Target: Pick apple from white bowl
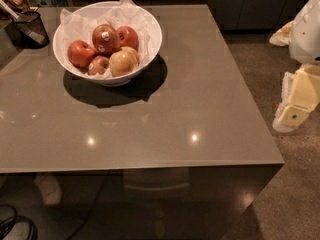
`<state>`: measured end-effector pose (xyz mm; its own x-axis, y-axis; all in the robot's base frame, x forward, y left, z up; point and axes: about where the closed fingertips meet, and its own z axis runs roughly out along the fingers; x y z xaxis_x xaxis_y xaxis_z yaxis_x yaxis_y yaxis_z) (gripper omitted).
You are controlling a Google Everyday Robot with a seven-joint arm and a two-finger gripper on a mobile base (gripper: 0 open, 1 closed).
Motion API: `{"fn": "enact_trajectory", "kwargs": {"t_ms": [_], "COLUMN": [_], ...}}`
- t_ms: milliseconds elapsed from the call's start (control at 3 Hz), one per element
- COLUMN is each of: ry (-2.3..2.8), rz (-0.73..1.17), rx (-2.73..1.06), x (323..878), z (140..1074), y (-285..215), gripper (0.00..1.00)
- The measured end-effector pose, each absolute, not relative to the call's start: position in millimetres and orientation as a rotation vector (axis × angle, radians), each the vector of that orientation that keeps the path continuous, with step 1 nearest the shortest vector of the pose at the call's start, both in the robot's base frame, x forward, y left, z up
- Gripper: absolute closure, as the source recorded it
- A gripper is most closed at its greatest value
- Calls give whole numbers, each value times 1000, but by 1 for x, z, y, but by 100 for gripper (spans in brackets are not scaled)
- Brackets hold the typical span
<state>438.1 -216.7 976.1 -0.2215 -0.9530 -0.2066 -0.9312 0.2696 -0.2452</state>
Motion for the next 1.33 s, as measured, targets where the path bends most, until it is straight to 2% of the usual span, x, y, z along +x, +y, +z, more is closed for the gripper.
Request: {"fn": "enact_trajectory", "kwargs": {"t_ms": [667,1333], "ry": [2225,2238], "rz": [-111,-94], "rx": [-1697,-1585], "x": [441,482], "z": [979,1000], "y": [-214,-185], "gripper": [0,0]}}
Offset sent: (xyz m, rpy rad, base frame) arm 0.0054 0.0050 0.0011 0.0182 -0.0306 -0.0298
